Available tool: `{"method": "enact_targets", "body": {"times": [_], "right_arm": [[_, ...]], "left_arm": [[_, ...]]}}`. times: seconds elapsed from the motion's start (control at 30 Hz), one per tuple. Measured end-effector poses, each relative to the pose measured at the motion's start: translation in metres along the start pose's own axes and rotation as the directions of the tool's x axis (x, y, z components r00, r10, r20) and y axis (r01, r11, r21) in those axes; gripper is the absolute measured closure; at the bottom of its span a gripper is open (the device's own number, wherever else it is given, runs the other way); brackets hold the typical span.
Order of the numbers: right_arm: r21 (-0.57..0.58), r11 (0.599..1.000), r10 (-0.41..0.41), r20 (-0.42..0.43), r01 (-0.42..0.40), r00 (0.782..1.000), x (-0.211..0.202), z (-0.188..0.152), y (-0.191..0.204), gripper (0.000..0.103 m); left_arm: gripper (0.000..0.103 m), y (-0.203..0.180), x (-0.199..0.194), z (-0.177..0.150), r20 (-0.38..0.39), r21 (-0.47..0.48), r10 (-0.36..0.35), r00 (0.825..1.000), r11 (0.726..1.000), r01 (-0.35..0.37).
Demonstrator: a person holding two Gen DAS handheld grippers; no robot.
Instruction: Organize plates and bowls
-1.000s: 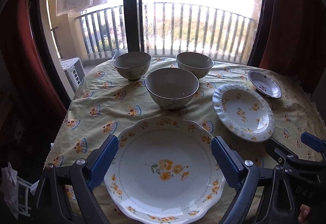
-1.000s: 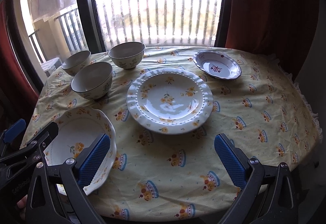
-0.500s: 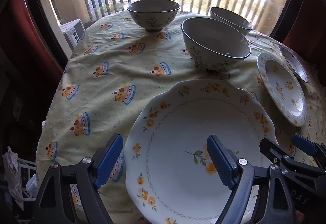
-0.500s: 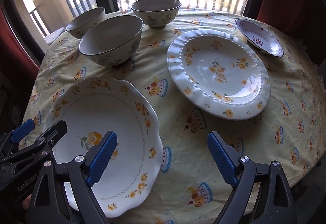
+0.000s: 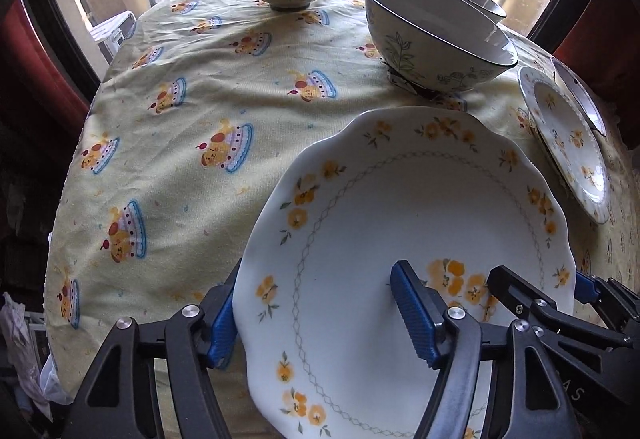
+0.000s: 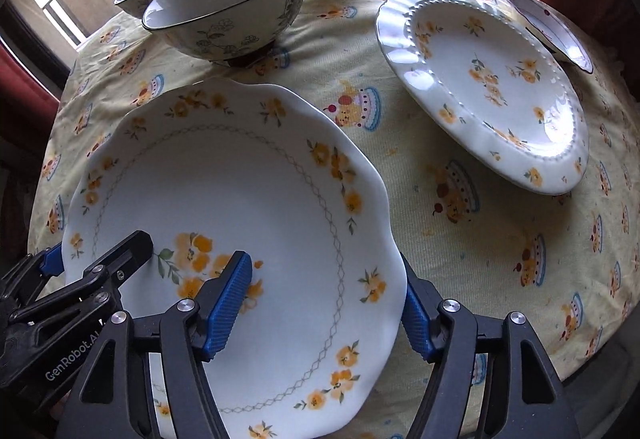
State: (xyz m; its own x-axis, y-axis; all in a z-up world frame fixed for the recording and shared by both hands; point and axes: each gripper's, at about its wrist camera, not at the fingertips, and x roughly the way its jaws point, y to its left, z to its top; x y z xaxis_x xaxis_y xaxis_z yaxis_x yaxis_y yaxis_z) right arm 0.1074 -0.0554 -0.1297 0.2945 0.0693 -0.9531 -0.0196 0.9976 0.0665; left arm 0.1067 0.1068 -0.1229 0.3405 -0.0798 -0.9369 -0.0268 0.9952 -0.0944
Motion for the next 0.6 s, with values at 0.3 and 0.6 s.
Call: {"method": "enact_targets", "body": {"times": [0.3,0.6], "right_arm": [[-0.027,1.000,0.012,0.035,-0.011,0.999,0.000,0.000,-0.002,0.031],[-0.099,0.994,0.056,0.073,-0.049,0.996,-0.034,0.001,-0.023,0.032]], "left_arm": [[0.032,-0.006,-0.004,-0.006,0.007,-0.020,0.011,1.000,1.000,-0.011],[0.030,-0.036,-0.033,-0.012,0.042,-0.060,0.030,0.999,0.998,-0.027]]}}
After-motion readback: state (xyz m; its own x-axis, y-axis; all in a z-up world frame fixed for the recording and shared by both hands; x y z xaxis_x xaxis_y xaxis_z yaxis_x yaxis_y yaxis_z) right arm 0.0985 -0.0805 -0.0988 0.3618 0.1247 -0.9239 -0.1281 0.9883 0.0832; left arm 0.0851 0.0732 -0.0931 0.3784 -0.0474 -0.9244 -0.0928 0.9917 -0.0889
